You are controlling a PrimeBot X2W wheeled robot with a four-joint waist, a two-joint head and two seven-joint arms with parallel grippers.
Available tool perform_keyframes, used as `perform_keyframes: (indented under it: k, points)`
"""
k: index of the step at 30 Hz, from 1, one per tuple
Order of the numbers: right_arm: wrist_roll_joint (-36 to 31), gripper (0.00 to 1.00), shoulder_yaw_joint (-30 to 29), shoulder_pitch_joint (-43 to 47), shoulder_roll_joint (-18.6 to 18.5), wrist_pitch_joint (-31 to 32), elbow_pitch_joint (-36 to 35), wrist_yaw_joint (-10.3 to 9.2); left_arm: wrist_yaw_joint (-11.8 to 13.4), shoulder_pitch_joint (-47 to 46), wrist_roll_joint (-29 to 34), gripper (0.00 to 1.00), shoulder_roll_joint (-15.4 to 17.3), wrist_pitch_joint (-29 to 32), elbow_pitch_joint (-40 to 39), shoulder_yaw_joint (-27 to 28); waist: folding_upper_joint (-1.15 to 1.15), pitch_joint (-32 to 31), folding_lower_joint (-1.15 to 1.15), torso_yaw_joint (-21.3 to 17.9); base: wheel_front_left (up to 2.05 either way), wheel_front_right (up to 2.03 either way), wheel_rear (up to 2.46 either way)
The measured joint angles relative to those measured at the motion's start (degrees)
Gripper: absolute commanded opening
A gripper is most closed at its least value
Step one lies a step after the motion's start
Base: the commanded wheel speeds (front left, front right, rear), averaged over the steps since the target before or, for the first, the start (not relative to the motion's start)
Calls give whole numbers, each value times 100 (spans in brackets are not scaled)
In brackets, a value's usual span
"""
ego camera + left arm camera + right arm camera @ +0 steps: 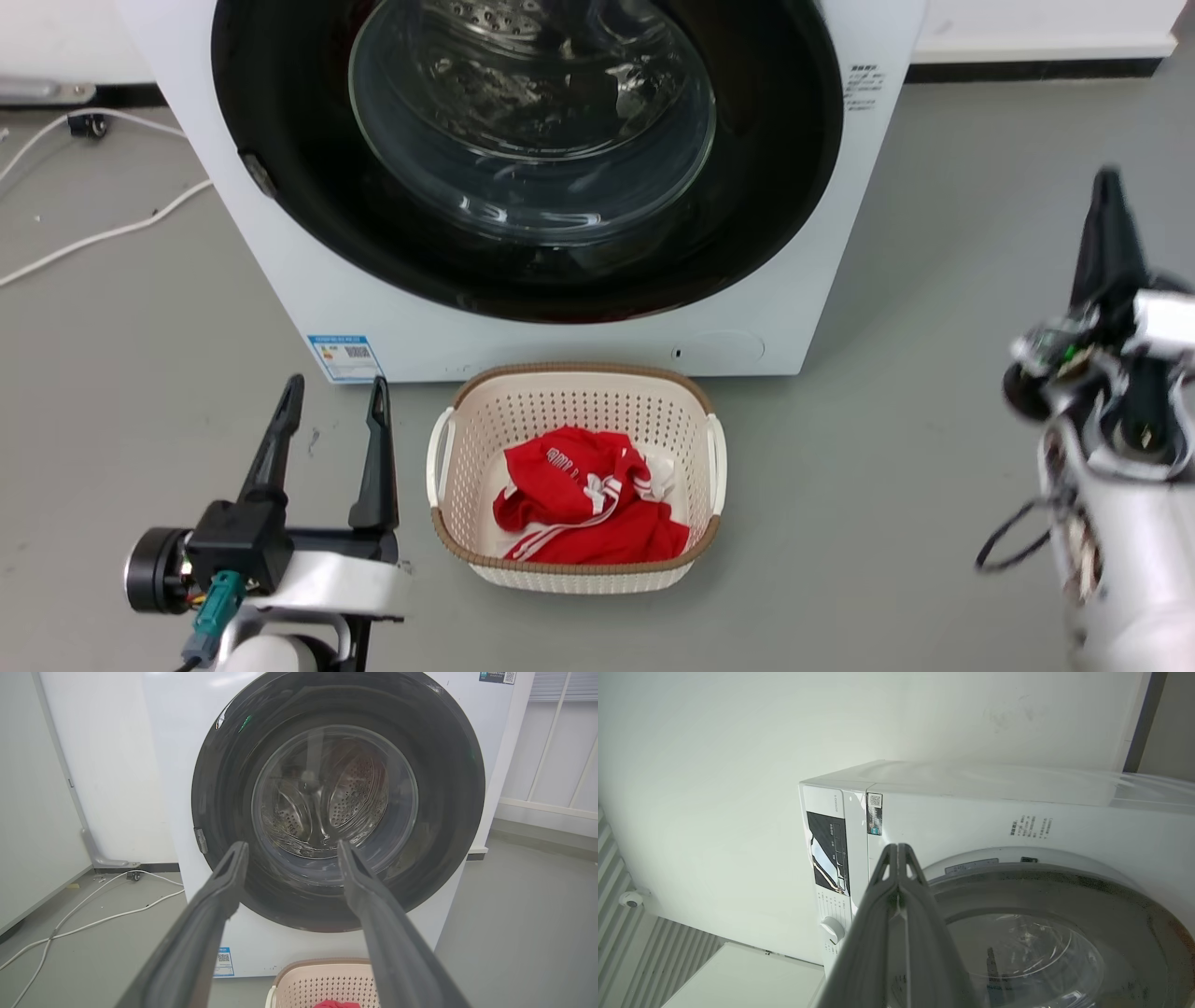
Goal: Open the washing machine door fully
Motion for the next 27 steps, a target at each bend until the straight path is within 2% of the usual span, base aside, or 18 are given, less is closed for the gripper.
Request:
perform_keyframes:
  k: [8, 13, 20, 25, 27]
  points:
    - [-92, 0, 321, -2045, -769, 771, 1566, 0, -60, -374, -16, 100, -4, 0, -96, -5, 0, 416, 0, 143, 0, 0, 0]
    - [-341, 0, 735, -3223, -1054, 1426, 2632, -1, -110, -566, -15, 100, -4, 0, -154, -14, 0, 692, 0, 246, 0, 0, 0]
    - [-901, 0, 1354, -4687, -1123, 2287, 3923, 0, -164, -786, -12, 100, -3, 0, -233, -9, 0, 1077, 1, 317, 0, 0, 0]
    - [-1324, 0, 1830, -5597, -937, 3093, 4762, 0, -208, -997, -15, 100, -4, 0, -257, -5, 0, 1417, 1, 370, 0, 0, 0]
    - [-1473, 0, 1967, -5792, -891, 3196, 4957, 0, -213, -1046, -16, 100, -4, 0, -281, -3, 0, 1516, 0, 378, 0, 0, 0]
